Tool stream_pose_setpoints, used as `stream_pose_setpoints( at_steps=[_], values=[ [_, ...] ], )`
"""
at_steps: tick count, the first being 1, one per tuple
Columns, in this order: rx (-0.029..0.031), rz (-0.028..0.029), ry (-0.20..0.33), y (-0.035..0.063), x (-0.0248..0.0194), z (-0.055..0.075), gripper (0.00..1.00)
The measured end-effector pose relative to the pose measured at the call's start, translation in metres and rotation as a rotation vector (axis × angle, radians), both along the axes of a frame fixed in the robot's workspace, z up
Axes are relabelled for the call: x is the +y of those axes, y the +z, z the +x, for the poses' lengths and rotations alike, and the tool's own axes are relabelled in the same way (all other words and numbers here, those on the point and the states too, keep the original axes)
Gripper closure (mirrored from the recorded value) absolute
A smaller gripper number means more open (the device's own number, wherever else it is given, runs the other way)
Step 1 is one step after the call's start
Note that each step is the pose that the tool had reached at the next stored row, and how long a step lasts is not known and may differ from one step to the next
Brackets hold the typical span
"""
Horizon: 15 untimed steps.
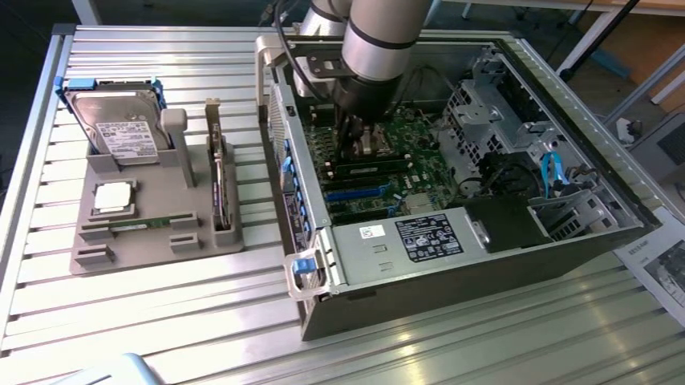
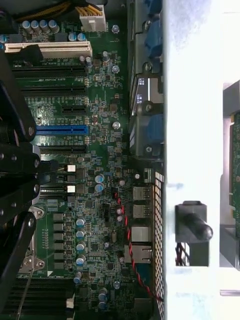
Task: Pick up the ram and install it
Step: 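Press down the ram until it locks into place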
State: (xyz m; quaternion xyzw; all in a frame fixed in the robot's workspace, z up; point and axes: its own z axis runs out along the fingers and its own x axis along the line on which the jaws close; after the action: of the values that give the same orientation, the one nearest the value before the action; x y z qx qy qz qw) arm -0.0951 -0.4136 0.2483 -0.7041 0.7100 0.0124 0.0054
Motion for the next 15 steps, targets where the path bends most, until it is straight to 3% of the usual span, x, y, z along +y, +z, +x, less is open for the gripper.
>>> stream_pose_setpoints(
  at_steps=[15],
  values=[
    [0.0001, -0.0002, 0.000, -0.0086, 0.0000, -0.0004, 0.90]
  ],
)
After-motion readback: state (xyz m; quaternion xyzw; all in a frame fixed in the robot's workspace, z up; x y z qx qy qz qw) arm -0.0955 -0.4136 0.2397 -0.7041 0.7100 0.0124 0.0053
